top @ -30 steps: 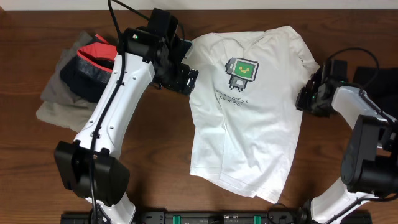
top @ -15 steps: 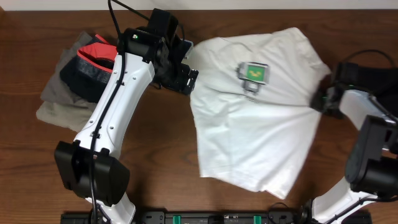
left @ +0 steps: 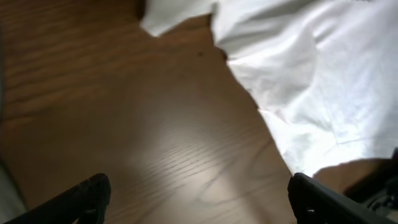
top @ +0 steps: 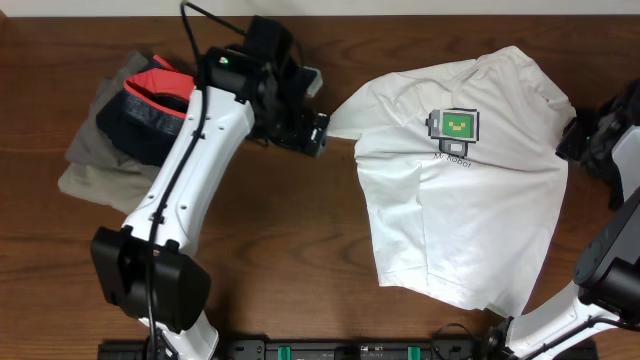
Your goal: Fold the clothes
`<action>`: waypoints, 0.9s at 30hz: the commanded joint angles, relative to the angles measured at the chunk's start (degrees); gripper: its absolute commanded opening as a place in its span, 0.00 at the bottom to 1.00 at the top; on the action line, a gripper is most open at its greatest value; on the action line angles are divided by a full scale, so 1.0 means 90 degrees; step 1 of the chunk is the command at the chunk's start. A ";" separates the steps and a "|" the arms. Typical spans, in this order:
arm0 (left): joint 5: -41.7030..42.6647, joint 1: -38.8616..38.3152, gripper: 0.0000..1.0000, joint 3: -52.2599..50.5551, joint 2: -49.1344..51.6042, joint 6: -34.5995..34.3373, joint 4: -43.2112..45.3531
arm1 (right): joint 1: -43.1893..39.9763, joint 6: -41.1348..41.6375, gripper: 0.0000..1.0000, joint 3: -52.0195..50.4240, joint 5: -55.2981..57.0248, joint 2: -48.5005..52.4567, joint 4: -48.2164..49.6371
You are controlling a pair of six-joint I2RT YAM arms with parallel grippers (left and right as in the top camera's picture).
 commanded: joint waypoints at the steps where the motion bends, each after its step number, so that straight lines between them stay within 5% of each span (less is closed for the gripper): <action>1: 0.0209 -0.0384 0.92 -0.0437 0.0194 -0.0039 0.0260 | 0.0066 -0.0143 0.41 0.0172 -0.1149 -0.0204 -0.0155; 9: 0.0219 -0.1073 0.84 -0.1865 0.0729 -0.0981 0.2586 | 0.0177 -0.0442 0.40 0.0172 -0.2854 -0.0299 -0.0799; 15: 0.1637 -0.1219 0.67 -0.1889 0.1382 -0.1175 0.2788 | 0.0685 -0.0568 0.38 0.0170 -0.2613 -0.0299 -0.1287; 24: 0.1693 -0.1394 0.66 -0.1889 0.1824 -0.1151 0.3172 | 0.1401 -0.0338 0.40 0.0165 -0.1445 -0.0299 -0.1722; 27: 0.1690 -0.1394 0.56 -0.1889 0.1843 -0.1149 0.3347 | 0.1545 -0.0325 0.39 0.0160 -0.1401 -0.0299 -0.1865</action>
